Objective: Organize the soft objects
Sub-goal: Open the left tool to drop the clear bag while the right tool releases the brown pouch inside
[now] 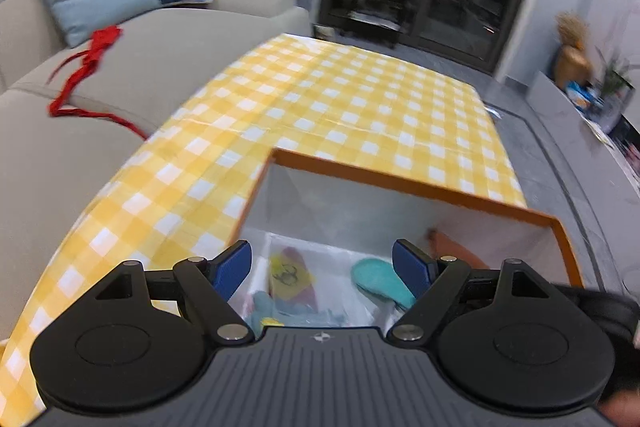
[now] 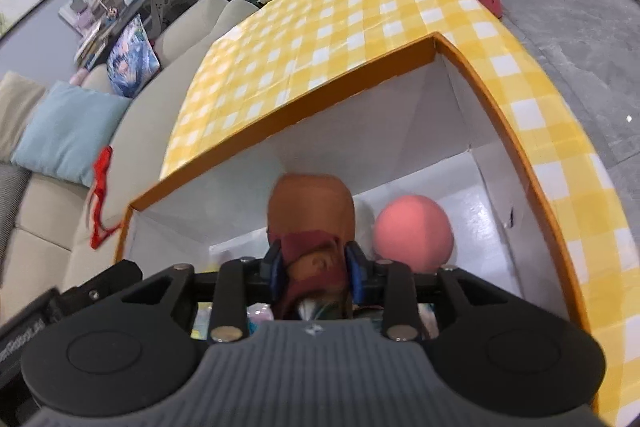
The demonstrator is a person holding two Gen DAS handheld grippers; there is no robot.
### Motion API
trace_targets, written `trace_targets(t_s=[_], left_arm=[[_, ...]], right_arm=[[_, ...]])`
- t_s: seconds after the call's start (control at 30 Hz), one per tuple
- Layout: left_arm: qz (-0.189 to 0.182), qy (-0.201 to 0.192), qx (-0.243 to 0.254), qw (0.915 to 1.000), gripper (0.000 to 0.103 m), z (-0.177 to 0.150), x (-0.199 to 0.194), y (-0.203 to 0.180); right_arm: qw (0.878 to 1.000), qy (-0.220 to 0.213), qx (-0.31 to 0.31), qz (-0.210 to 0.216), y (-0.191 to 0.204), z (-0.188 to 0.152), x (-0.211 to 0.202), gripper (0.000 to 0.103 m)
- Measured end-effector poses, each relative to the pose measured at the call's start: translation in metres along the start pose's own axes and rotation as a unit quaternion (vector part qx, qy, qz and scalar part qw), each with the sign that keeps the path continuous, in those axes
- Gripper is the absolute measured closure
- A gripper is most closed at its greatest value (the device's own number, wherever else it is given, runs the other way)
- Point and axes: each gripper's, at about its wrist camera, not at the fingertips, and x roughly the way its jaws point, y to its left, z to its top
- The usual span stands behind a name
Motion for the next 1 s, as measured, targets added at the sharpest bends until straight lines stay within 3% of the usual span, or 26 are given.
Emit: trace_targets(t_s=[0.1,0.2,0.27,0.4,0.87,1.0], left_arm=[[-0.011,-0.001,0.007,0.9999,0.009,-0.002,0.001,0.0],[-0.004,0.001,-0.001,1.0,0.009,-0.004,0.001,0.002],[-0.004,-0.005,-0.014,0.9999,0.009,-0.004,-0.001,0.005],[-0.017,-0.008,-0.037,0.9991,0.009,-0.002,-0.005,0.009],[-0.029,-0.029,-0.047,0.9981,0.009,-0.005,-0.018,0.018],[-0.039,-0.035,-0.072,0.9961,0.009,-0.005,-0.02,0.023]], right_arm=[[0.998,-0.018,-0.046,-0.03,0.012,-0.001,-0.005,0.068],[0.994,-0.031,-0.09,-0.053,0.023,0.0,-0.01,0.05],[0.989,-0.041,-0.127,-0.068,0.031,-0.002,-0.013,0.027],[0.985,-0.068,-0.15,-0.058,0.034,0.001,-0.022,0.005],[0.972,-0.077,-0.215,-0.049,0.052,-0.004,-0.02,0.003],[0.967,-0.077,-0.239,-0.051,0.06,-0.011,-0.019,0.003]])
